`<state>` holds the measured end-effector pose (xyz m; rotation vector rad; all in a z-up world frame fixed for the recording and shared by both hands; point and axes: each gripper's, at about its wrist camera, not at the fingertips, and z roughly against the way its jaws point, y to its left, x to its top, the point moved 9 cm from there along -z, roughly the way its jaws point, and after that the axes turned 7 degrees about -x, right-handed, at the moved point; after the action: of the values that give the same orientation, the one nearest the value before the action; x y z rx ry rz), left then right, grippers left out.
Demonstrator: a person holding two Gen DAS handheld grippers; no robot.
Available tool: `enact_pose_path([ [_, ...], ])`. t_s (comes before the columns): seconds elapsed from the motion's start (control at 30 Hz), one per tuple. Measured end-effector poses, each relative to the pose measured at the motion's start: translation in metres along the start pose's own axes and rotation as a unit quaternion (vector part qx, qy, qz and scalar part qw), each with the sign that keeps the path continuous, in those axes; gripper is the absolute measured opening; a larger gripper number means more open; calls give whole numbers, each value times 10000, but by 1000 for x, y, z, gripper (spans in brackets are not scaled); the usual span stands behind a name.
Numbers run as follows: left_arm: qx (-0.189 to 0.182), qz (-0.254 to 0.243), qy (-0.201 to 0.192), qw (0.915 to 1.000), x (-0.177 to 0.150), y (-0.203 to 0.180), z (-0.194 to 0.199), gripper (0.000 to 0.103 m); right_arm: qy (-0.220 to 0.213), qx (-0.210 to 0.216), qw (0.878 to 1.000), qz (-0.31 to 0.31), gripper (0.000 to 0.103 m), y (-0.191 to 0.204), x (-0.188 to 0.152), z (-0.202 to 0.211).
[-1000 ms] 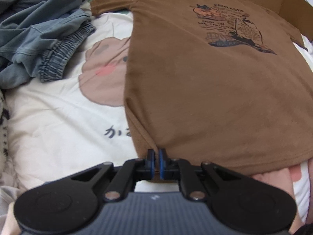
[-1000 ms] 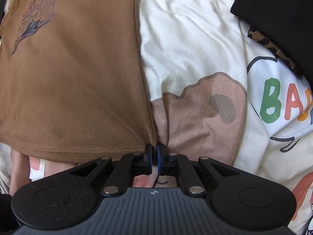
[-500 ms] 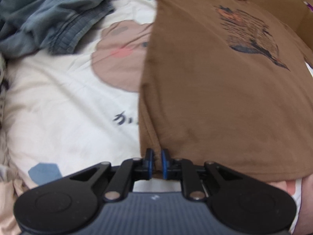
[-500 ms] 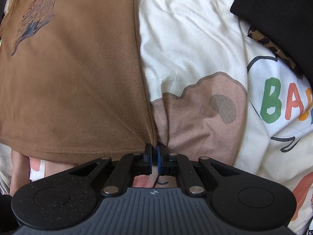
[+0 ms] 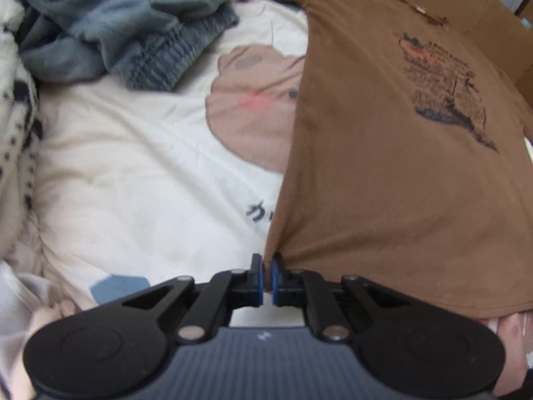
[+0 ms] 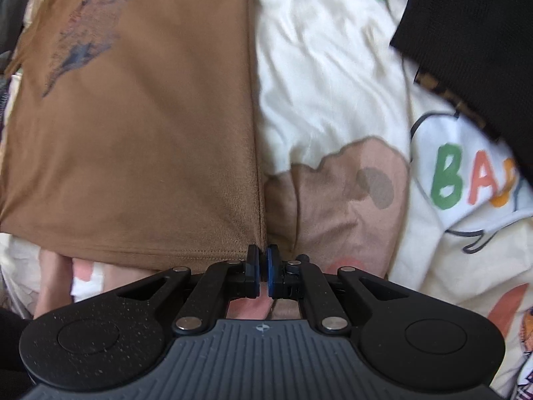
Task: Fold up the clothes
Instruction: 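Hold the hem with both tools and tug it taut along the duvet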
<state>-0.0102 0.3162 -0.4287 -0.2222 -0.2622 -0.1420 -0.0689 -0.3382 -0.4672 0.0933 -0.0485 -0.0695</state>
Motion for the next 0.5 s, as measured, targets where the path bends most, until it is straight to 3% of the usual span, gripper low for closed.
enact_pose_path([
  [0.1,-36,-28,3,10000,4,-1,15,4,-139,123,9998,-7,2,-28,-1,16],
  [0.27,-49,-43,-14,10000,8,-2,28,4,-308,249,9991,-121,2,-31,9,43],
  [0.5,-31,-72,-73,9999,10,-3,50,4,-308,340,9988,-151,2,-19,19,40],
])
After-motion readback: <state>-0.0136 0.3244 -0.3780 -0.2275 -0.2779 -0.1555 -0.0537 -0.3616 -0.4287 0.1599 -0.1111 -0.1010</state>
